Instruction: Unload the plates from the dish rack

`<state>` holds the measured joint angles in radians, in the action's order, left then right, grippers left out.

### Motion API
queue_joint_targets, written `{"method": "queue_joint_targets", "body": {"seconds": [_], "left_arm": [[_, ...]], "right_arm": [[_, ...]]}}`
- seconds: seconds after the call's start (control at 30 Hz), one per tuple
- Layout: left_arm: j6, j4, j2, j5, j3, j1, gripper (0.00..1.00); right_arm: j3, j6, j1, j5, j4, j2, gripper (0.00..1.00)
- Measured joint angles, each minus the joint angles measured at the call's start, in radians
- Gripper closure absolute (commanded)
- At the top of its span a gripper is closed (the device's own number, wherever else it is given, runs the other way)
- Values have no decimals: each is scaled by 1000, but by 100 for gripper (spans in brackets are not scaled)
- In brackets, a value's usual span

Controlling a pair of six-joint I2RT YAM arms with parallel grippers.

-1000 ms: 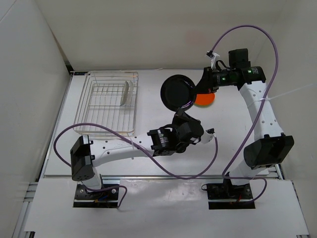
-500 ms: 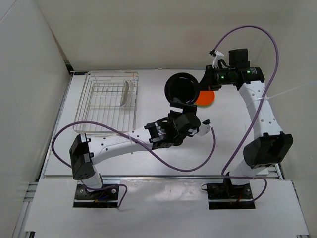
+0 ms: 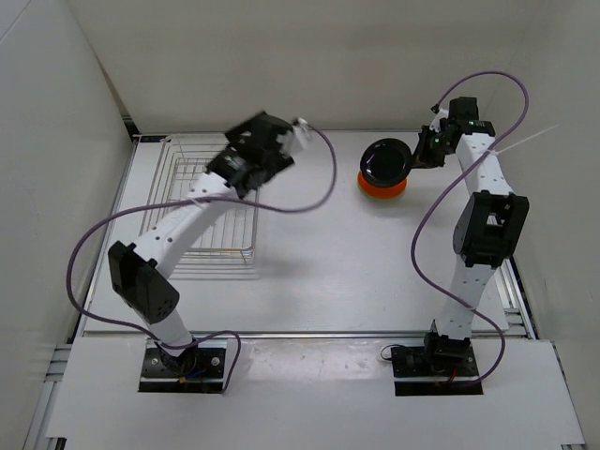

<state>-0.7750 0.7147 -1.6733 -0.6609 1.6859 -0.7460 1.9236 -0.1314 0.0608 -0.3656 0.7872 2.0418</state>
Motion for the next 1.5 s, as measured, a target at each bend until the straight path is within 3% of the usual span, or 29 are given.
{"method": "queue_joint_targets", "body": {"seconds": [0.17, 0.3, 0.73, 0.83, 0.9, 1.07, 1.1, 1.13, 1.2, 1.5], "left_arm": [[165, 48, -8, 87, 161, 262, 0], [289, 86, -8, 179, 182, 369, 0], [457, 142, -1, 361, 133, 403, 0], [470, 150, 18, 375, 123, 402, 0], [475, 154, 36, 385, 120, 402, 0], [488, 152, 85, 394, 91, 402, 0], [489, 151, 90, 396, 82, 402, 0], [495, 149, 95, 401, 69, 402, 0], [507, 146, 98, 414, 48, 402, 0], [563, 145, 97, 483, -7, 404, 0]], "right_arm": [[93, -1, 12, 27, 2, 93, 100], [146, 0, 12, 31, 5, 151, 99], [171, 6, 12, 43, 34, 264, 91], [173, 6, 12, 42, 34, 264, 85], [175, 6, 12, 41, 32, 265, 74], [175, 9, 12, 39, 33, 265, 66], [175, 10, 12, 37, 33, 265, 54], [175, 10, 12, 33, 33, 265, 48], [175, 16, 12, 24, 33, 265, 47], [135, 23, 12, -28, 39, 237, 13]]}}
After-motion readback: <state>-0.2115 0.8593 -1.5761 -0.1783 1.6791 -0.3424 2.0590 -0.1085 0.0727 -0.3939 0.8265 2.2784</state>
